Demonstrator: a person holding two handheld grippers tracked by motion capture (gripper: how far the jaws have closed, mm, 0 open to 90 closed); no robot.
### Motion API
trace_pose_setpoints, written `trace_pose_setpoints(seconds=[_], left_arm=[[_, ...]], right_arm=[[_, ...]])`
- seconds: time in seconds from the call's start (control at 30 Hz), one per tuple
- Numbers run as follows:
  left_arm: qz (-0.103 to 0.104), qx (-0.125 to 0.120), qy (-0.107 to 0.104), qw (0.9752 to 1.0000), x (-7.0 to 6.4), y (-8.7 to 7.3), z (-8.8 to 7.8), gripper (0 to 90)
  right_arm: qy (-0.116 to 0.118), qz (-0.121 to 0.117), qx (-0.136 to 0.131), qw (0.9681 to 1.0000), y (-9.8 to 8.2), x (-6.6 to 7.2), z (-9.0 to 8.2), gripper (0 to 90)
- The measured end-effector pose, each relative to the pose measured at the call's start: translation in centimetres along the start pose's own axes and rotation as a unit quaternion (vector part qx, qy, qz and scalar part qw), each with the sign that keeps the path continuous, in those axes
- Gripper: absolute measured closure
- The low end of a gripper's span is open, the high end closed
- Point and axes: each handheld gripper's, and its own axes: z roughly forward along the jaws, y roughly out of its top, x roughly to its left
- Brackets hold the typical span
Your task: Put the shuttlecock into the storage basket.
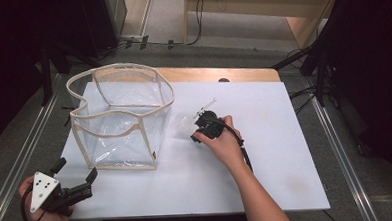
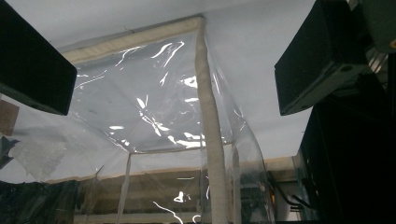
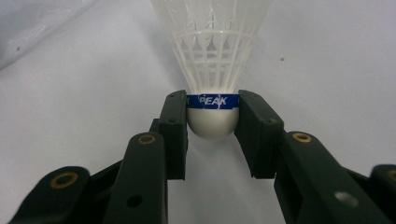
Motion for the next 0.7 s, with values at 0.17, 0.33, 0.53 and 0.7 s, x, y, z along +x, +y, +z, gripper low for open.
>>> trace_pose_setpoints(seconds=[0.17, 0.33, 0.53, 0.7], left_arm=[[0.001, 0.0, -0.001, 1.0, 0.0, 0.0, 0.0, 0.0], [0.002, 0.0, -0.001, 1.0, 0.0, 0.0, 0.0, 0.0], [0.002, 0.001, 0.0, 1.0, 0.0, 0.0, 0.0, 0.0], [0.004, 0.002, 0.001, 1.0, -0.1, 0.0, 0.0, 0.0]], right_arm=[[0.002, 0.0, -0.006, 1.0, 0.0, -0.1, -0.4, 62.6], [0.0, 0.0, -0.01, 1.0, 0.0, -0.1, -0.9, 62.7], [-0.001, 0.004, -0.02, 0.9998, 0.1, -0.3, -1.6, 62.7], [-0.005, 0.003, -0.029, 0.9996, 0.1, -0.5, -2.5, 62.8]])
